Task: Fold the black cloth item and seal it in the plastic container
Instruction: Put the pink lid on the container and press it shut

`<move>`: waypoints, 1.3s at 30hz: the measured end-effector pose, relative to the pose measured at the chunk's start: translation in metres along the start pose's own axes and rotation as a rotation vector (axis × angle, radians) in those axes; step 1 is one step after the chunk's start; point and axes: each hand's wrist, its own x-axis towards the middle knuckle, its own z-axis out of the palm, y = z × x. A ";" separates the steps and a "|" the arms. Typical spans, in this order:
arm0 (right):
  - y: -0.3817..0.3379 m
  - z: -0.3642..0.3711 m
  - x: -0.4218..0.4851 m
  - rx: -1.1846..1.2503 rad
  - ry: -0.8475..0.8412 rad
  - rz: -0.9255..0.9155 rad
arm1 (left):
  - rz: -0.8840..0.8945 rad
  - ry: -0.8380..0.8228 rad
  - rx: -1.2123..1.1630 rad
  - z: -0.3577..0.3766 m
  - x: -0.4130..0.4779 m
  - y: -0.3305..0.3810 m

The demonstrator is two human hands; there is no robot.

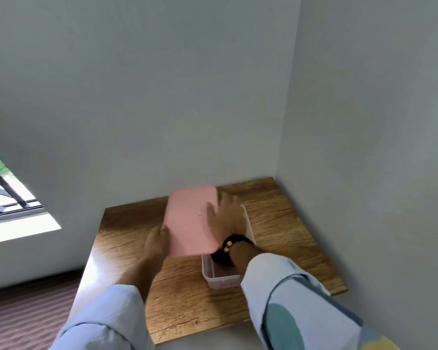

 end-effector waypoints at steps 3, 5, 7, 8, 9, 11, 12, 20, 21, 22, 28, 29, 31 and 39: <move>0.045 -0.022 0.015 0.207 -0.226 0.232 | 0.022 -0.060 0.033 0.045 -0.017 0.000; 0.070 -0.026 0.014 0.210 -0.259 0.314 | 0.005 -0.061 0.085 0.067 -0.028 -0.003; 0.087 -0.021 0.011 0.175 -0.243 0.372 | 0.045 0.022 0.221 0.078 -0.037 -0.005; 0.092 -0.018 0.010 0.164 -0.226 0.385 | 0.079 0.071 0.265 0.081 -0.042 -0.005; 0.094 -0.014 0.009 0.158 -0.203 0.387 | 0.110 0.106 0.299 0.082 -0.046 -0.005; 0.093 -0.008 0.008 0.139 -0.154 0.385 | 0.102 0.121 0.380 0.081 -0.049 -0.005; 0.092 -0.006 0.008 0.115 -0.134 0.385 | 0.073 0.115 0.438 0.079 -0.050 -0.006; 0.094 -0.002 0.001 0.043 -0.057 0.456 | 0.115 -0.018 0.630 0.072 -0.040 -0.007; 0.094 -0.001 0.000 0.045 -0.066 0.479 | 0.119 -0.019 0.625 0.074 -0.039 -0.006; 0.095 0.000 -0.001 0.055 -0.082 0.497 | 0.118 -0.016 0.613 0.076 -0.038 -0.006; 0.103 0.008 0.003 0.089 -0.154 0.429 | 0.181 -0.003 0.518 0.087 -0.035 -0.009; 0.105 0.011 0.004 0.084 -0.155 0.425 | 0.176 0.002 0.506 0.089 -0.032 -0.009; 0.110 0.015 0.009 0.079 -0.166 0.423 | 0.129 0.011 0.444 0.093 -0.022 -0.008; 0.118 0.019 0.066 0.213 -0.196 0.369 | 0.017 0.110 0.247 0.098 0.049 0.004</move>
